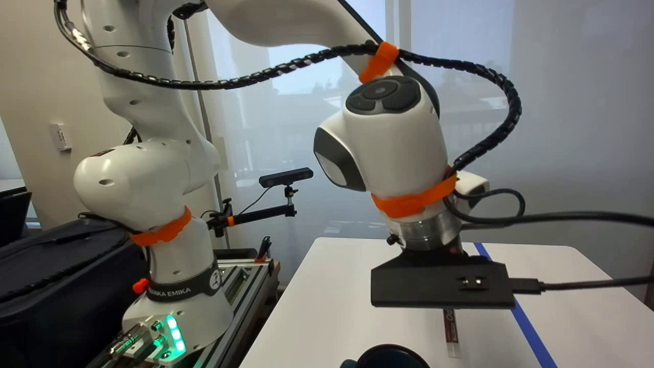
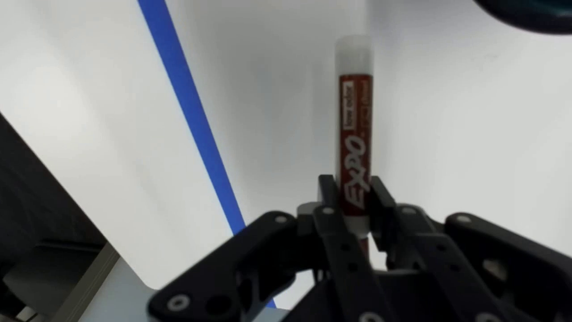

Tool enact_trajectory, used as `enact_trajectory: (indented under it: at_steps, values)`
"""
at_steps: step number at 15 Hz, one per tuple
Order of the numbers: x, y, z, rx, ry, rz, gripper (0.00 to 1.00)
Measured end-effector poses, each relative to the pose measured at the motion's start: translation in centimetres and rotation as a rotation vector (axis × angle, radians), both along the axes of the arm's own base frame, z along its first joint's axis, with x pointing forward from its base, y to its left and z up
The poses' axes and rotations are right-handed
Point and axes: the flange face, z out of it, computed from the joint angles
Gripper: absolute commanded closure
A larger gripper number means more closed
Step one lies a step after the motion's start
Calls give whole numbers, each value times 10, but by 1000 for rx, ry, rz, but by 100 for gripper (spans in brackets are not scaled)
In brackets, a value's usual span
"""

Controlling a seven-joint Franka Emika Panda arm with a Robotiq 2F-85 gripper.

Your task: Shift the sharpie to the table

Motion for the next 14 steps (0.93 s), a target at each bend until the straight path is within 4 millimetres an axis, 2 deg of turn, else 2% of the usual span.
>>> enact_trajectory:
  at_steps: [3, 6, 14]
  values:
    - [4, 2, -27, 0, 48, 29, 95]
    - [12, 6, -45, -7, 74, 64, 95]
    - [45, 37, -65, -56, 69, 135, 95]
